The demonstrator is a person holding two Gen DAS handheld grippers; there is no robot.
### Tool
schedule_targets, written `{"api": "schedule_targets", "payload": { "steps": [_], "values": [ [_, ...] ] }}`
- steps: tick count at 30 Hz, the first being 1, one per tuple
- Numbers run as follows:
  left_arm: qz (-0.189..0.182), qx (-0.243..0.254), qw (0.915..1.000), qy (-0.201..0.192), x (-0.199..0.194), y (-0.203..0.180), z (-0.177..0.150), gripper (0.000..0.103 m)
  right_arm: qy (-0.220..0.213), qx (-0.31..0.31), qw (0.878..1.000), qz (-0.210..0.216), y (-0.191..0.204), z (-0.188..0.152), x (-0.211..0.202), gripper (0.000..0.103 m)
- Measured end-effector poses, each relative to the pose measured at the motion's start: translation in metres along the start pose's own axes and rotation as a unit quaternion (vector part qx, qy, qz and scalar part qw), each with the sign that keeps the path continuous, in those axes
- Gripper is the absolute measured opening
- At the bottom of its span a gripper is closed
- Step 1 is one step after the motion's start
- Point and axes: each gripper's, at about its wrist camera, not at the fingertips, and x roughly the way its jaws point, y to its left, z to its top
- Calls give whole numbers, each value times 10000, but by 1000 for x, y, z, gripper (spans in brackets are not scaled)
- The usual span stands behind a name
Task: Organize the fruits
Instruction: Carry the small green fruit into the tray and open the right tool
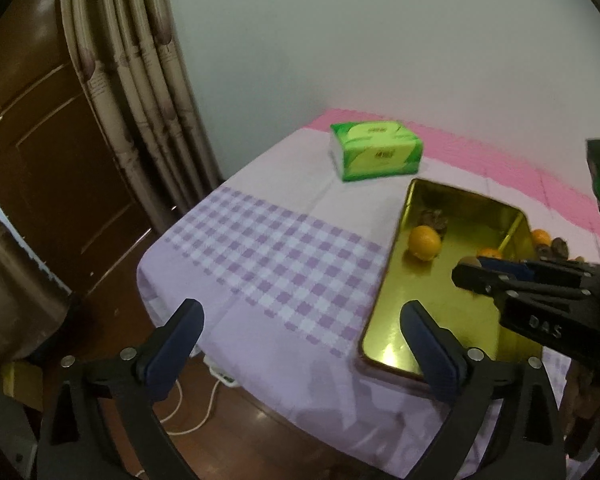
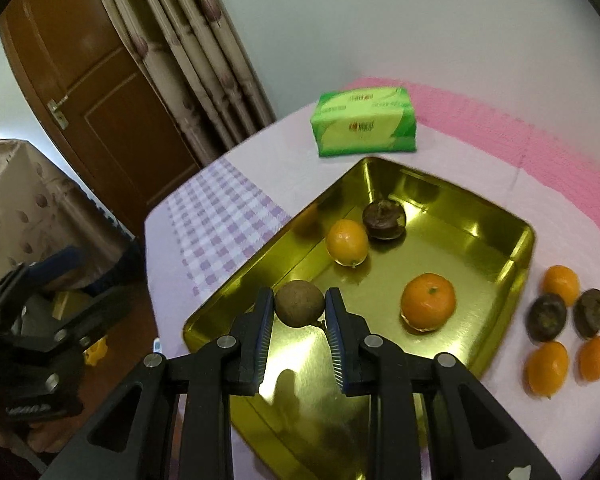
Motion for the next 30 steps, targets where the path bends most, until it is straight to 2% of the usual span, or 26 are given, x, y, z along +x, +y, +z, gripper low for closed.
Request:
{"api": "schedule_targets", "payload": {
  "steps": [6, 13, 23, 30],
  "values": [
    [240, 150, 9996, 91, 6, -4, -2, 99, 355, 29, 9993, -72, -1, 10, 30, 24],
    [166, 187, 9995, 178, 10, -5, -3, 99, 542, 89, 9984, -117, -3, 17, 47, 24],
    [95, 205, 9993, 311, 17, -5, -3, 99, 501, 164, 9986, -42, -2, 20, 51, 26],
    [81, 234, 9991, 350, 17, -5, -4, 99, 242, 304, 9992, 95, -7, 19, 35, 30]
  ]
}}
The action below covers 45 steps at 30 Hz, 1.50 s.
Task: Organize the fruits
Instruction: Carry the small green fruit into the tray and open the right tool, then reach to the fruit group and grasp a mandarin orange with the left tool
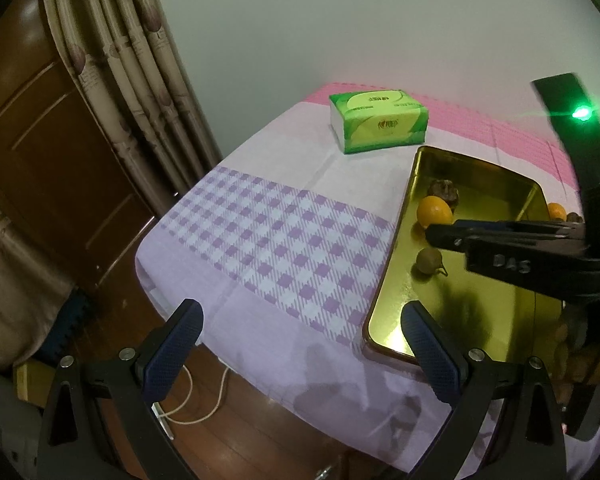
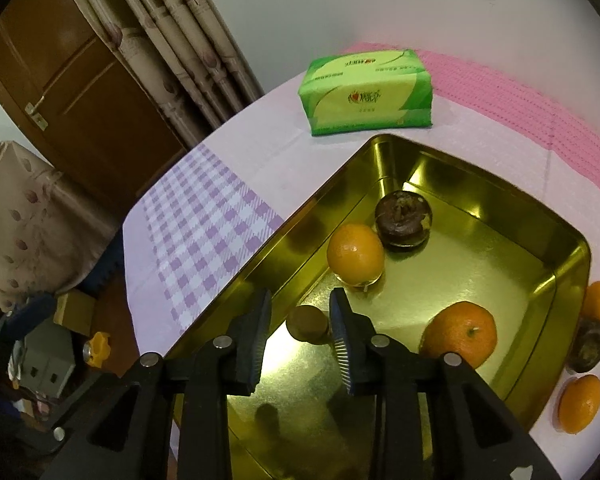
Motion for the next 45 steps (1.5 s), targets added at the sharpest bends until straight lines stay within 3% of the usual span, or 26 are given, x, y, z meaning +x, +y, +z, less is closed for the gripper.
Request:
{"api": "schedule_targets", "payload": {
  "steps": [10, 13, 16, 22, 26, 29, 32, 33, 35, 38, 45],
  "values": [
    [29, 179, 9998, -55, -2, -9, -3, 99, -970, 486, 9939, -177, -26, -41, -81, 34],
    [74, 241, 9996, -124, -6, -11, -3, 99, -1293, 670, 9875, -611, -46, -69, -114, 35],
    [88, 270, 9994, -193, -10, -14, -5, 99, -1419, 723, 9787, -1292, -72, -96, -140, 47],
    [130, 403, 9987, -287, -15, -22, -7, 99, -1152, 992, 9511, -2690, -140, -153, -172, 49],
    [197, 485, 9980, -367, -17, -26, -7, 99, -1117, 1489, 9351, -3016, -184, -176, -189, 49],
    [231, 540, 9975, -397, -18, -29, -8, 99, -1121, 1776, 9239, -3199, -209, -186, -199, 50],
    [271, 601, 9970, -407, -17, -31, -8, 99, -1154, 2046, 9154, -3269, -230, -196, -205, 64],
    [272, 611, 9969, -402, -17, -32, -8, 99, -1161, 2112, 9130, -3292, -238, -200, -208, 64],
    [257, 622, 9970, -391, -16, -32, -8, 99, -1136, 2183, 9107, -3318, -247, -203, -212, 64],
    [243, 646, 9968, -405, -16, -34, -8, 99, -1124, 2206, 9083, -3371, -252, -204, -210, 73],
    [-30, 952, 9939, -565, -22, -46, -12, 99, -1167, 2389, 9049, -3323, -266, -199, -207, 76]
  ]
}}
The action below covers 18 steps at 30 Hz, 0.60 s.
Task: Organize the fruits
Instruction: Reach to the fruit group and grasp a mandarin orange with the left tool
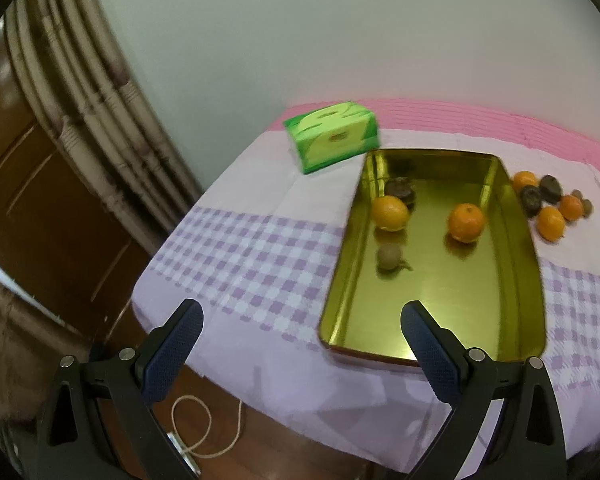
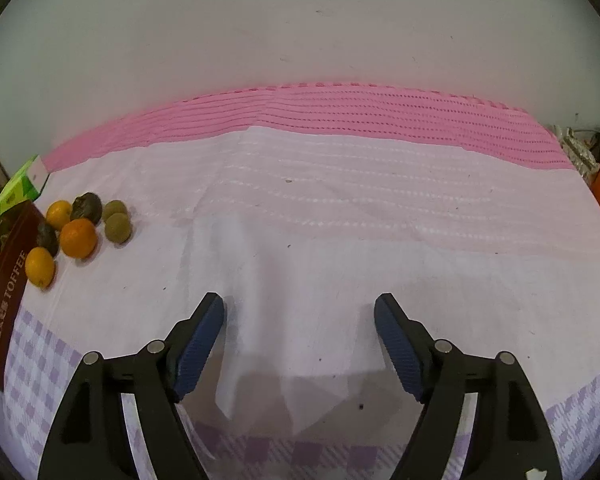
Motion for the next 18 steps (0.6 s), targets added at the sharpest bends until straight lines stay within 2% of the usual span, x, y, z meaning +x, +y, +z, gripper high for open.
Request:
{"api": "schedule_targets", "payload": {
  "steps": [4, 9, 12, 13, 15, 18],
  "values": [
    [-385, 234, 9985, -307, -16, -13, 1, 99, -1, 4, 10000, 36, 1, 0, 1, 78],
    [-864, 609, 9926, -595, -39, -35, 6, 99, -19, 72, 9999, 132, -4, -1, 2, 86],
    [-1635, 725, 9830, -424, -48, -50, 19, 99, -33, 85, 9998, 164, -5, -3, 1, 87],
    [-1981, 747, 9768, -309, -50, -58, 27, 99, -39, 97, 9998, 180, -5, -3, 1, 87],
    [-2391, 735, 9680, -198, -54, -72, 41, 99, -61, 151, 9995, 258, -8, -3, 2, 88],
    [-3066, 731, 9490, 75, -56, -99, 63, 99, -99, 247, 9989, 374, -12, -3, 1, 88]
  ]
}}
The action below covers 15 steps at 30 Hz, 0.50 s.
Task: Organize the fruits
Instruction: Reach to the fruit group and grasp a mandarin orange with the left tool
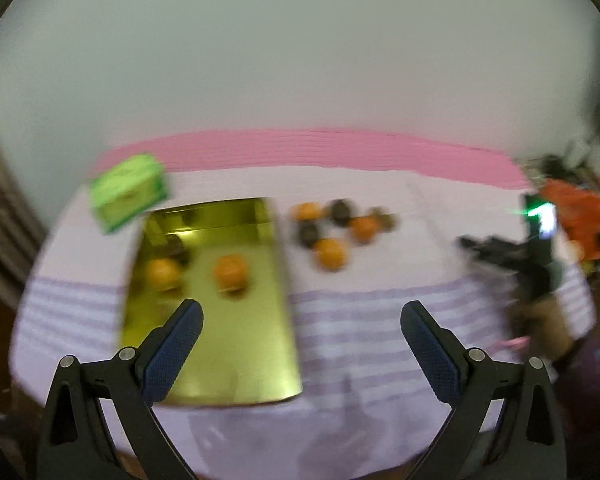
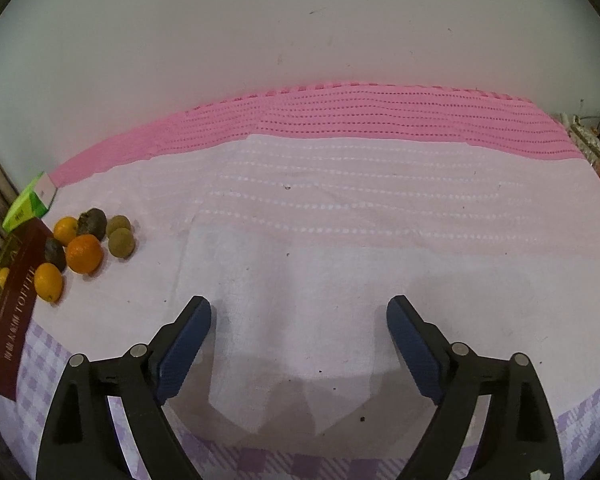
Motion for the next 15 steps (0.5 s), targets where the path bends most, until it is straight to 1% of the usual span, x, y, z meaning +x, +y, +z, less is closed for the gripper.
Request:
{"api": "schedule_targets", "payload": {
  "steps": [2, 4, 6, 7, 10, 12, 14, 15],
  "values": [
    [-236, -98, 9996, 136, 13, -11, 14, 99, -19, 45, 10000, 68, -2, 0, -1, 88],
    [-530, -254, 9973, 445, 37, -21, 28, 99, -43, 100, 9998, 146, -3, 0, -2, 88],
    [-611, -395, 9954, 626, 57, -27, 35, 98, -66, 152, 9995, 275, -5, 0, -3, 90],
    [-625, -454, 9944, 726, 68, -31, 39, 97, -79, 172, 9993, 314, -6, 0, -3, 90],
    [-594, -527, 9918, 997, 100, -39, 46, 87, -118, 257, 9986, 452, -9, 0, -4, 90],
    [-392, -638, 9905, 1154, 118, -38, 48, 85, -138, 301, 9980, 542, -11, -1, -5, 90],
    [-358, -856, 9875, 1272, 134, -34, 50, 84, -151, 326, 9974, 625, -12, -1, -6, 90],
    [-281, -909, 9870, 1297, 140, -32, 50, 84, -156, 338, 9971, 669, -12, -1, -6, 90]
  ]
}}
